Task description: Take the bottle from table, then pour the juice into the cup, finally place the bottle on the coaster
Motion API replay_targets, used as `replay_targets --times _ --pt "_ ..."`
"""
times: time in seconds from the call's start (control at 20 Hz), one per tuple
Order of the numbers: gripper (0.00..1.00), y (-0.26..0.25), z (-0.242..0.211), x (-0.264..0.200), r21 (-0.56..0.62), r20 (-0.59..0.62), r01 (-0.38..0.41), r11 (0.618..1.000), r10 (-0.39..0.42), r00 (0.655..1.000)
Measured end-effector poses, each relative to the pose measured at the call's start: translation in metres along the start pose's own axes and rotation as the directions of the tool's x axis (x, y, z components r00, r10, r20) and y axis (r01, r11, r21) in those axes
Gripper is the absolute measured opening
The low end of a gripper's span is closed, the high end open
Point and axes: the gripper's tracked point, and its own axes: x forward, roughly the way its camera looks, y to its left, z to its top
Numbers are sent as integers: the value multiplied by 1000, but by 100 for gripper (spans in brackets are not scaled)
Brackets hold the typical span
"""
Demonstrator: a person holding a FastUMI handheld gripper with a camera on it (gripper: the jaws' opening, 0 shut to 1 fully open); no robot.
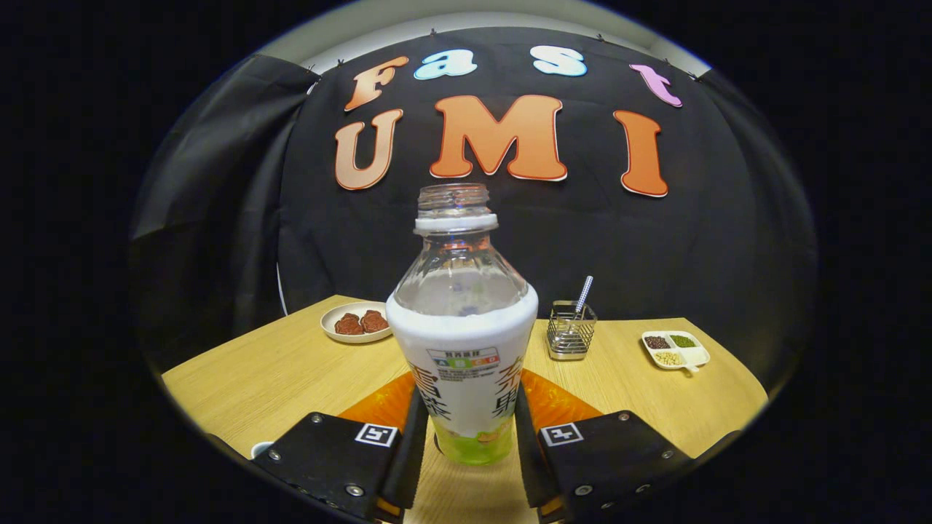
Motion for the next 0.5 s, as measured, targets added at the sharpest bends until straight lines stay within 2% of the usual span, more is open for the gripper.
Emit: replay_targets --times 0.5 --pt "57 -3 -46 56 48 -97 5 999 -1 995"
